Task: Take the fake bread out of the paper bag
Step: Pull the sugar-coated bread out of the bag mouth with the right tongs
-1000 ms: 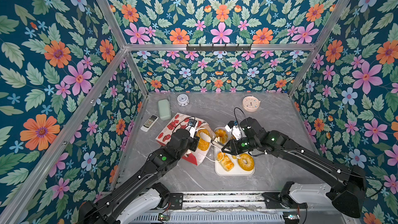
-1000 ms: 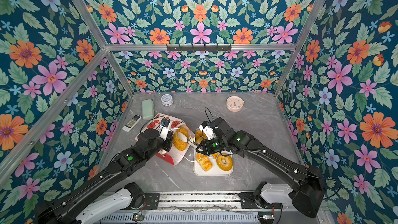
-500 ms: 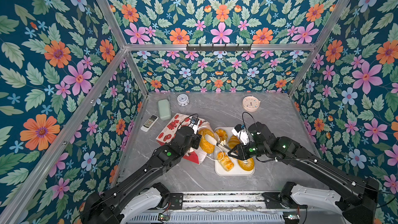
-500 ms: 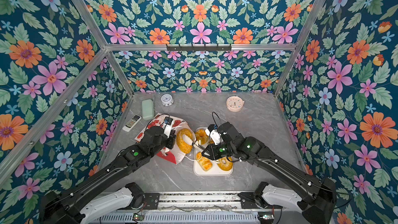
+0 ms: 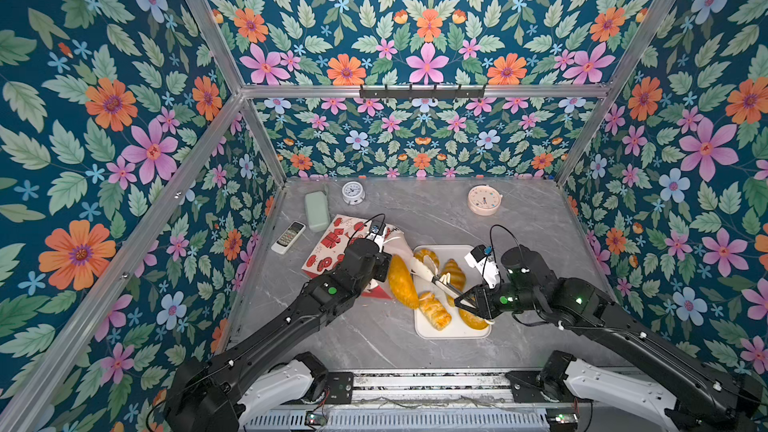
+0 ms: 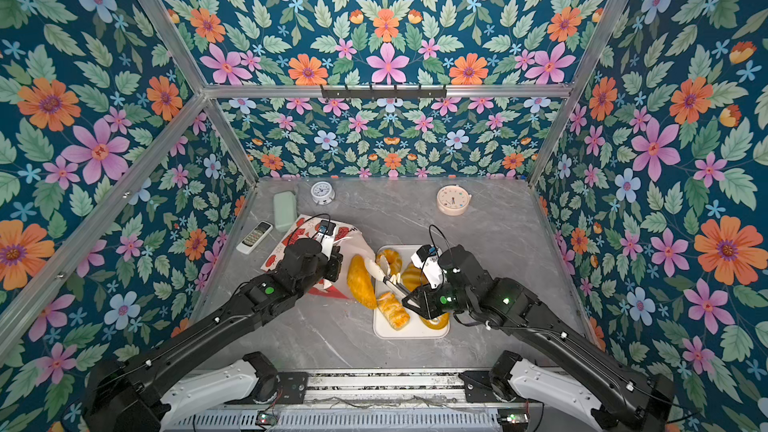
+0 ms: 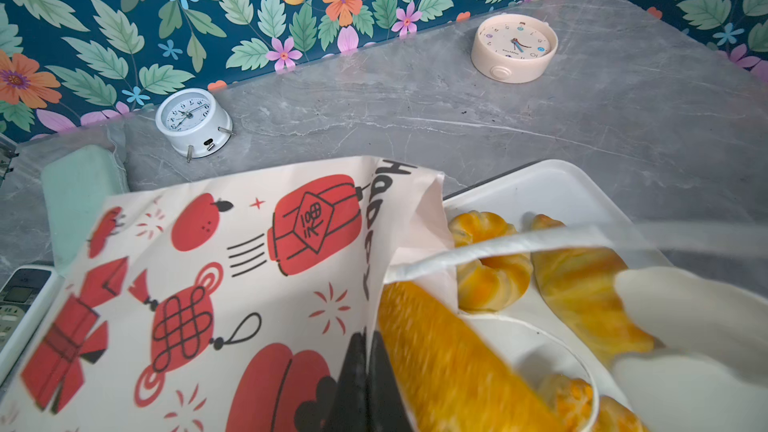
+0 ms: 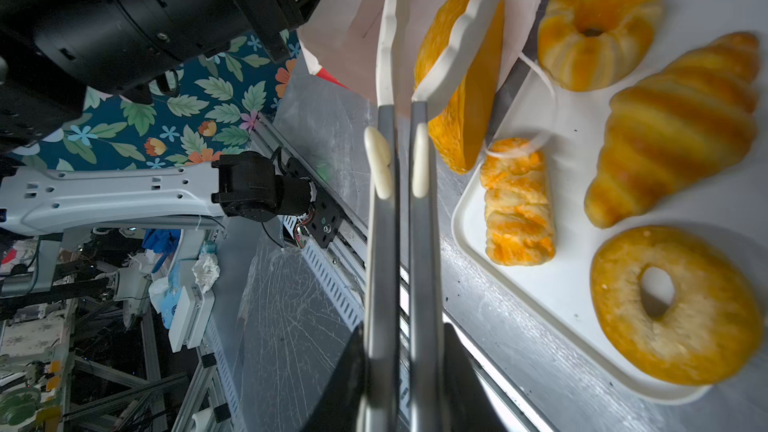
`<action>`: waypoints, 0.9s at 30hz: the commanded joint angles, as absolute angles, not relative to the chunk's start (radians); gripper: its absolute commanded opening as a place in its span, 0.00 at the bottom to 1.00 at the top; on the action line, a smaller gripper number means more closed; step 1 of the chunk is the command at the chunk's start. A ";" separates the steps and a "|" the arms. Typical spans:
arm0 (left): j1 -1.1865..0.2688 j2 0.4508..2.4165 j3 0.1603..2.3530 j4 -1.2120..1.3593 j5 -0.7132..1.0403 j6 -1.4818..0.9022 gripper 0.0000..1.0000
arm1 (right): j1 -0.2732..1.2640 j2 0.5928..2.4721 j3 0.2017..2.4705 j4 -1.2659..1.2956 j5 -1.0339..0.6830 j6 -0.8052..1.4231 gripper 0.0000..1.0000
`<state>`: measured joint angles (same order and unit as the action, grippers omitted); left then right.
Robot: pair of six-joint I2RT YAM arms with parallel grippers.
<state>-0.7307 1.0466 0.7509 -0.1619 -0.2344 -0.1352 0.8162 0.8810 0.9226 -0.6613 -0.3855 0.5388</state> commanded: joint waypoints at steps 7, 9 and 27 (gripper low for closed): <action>-0.729 1.086 0.775 -0.127 -0.234 -0.153 0.00 | 0.818 0.874 0.895 -0.688 -0.361 0.522 0.00; -0.729 1.082 0.775 -0.128 -0.232 -0.152 0.00 | 0.823 0.897 0.902 -0.668 -0.386 0.509 0.00; -0.729 1.067 0.764 -0.137 -0.207 -0.145 0.00 | 0.912 1.181 1.067 -0.760 -0.296 0.193 0.14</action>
